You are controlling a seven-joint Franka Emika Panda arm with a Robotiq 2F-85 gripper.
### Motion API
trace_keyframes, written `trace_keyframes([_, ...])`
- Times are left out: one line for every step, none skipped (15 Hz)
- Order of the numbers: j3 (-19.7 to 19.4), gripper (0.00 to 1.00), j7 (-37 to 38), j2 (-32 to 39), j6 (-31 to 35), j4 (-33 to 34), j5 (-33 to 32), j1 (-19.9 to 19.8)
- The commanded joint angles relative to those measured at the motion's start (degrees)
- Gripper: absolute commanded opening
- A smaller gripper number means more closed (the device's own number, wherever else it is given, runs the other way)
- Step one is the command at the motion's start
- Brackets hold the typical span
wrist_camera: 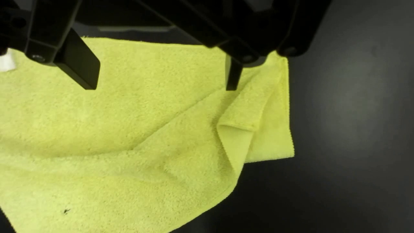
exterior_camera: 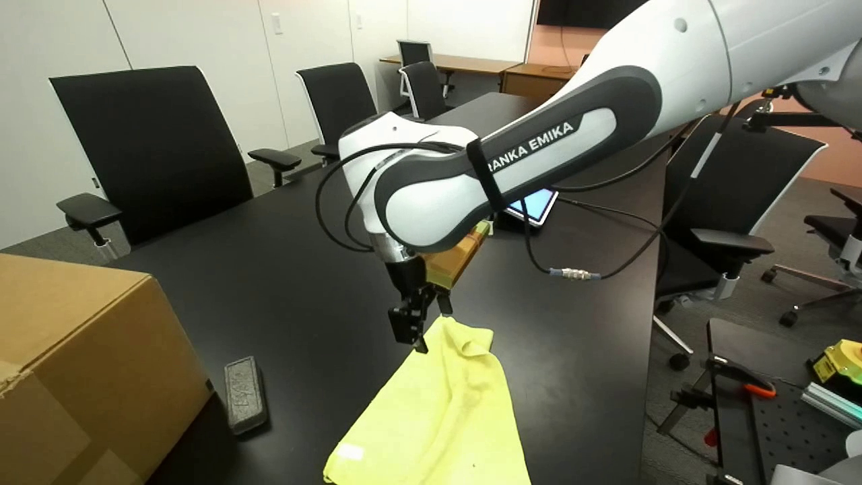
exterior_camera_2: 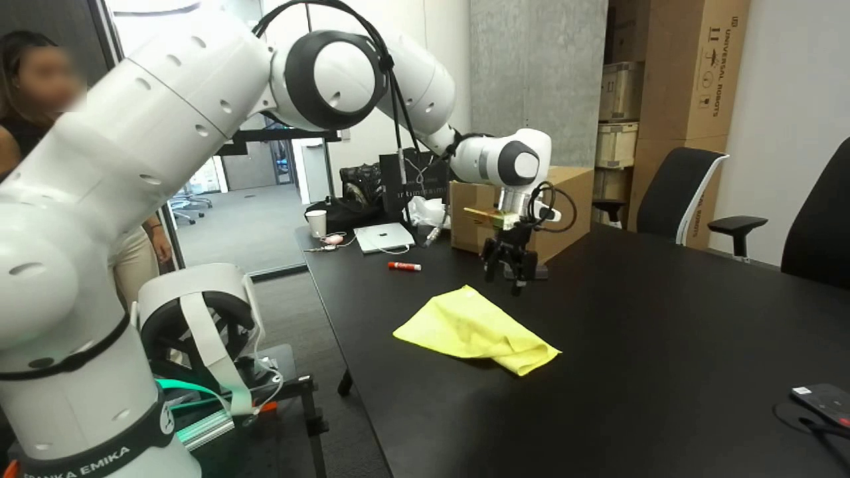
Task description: Fold the yellow cloth
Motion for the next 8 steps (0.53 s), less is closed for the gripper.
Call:
trace_keyframes([1.0,1.0,-2.9,-3.2,1.4,-5.0,-3.5,2.9])
trace_keyframes([1.0,1.0,-3.3,-3.4,1.8,-5.9,-4.9,3.8])
trace_keyframes([1.1,1.0,-4.1,-3.9,2.1,-7.1,-6.1,4.4])
trace_keyframes([1.4,1.0,-5.2,-4.8,3.5,-9.1,-7.4,4.7])
trace_keyframes([1.4,1.0,-6.0,-5.5,5.0,-10.9,-8.8,5.1])
trace_keyframes([1.4,1.0,-6.8,-6.3,7.1,-13.3,-10.5,5.6])
trace_keyframes([1.6,1.0,-7.2,-7.5,8.9,-15.6,-11.6,5.7])
trace_keyframes([1.6,1.0,-7.3,-8.3,10.8,-17.9,-12.7,5.8])
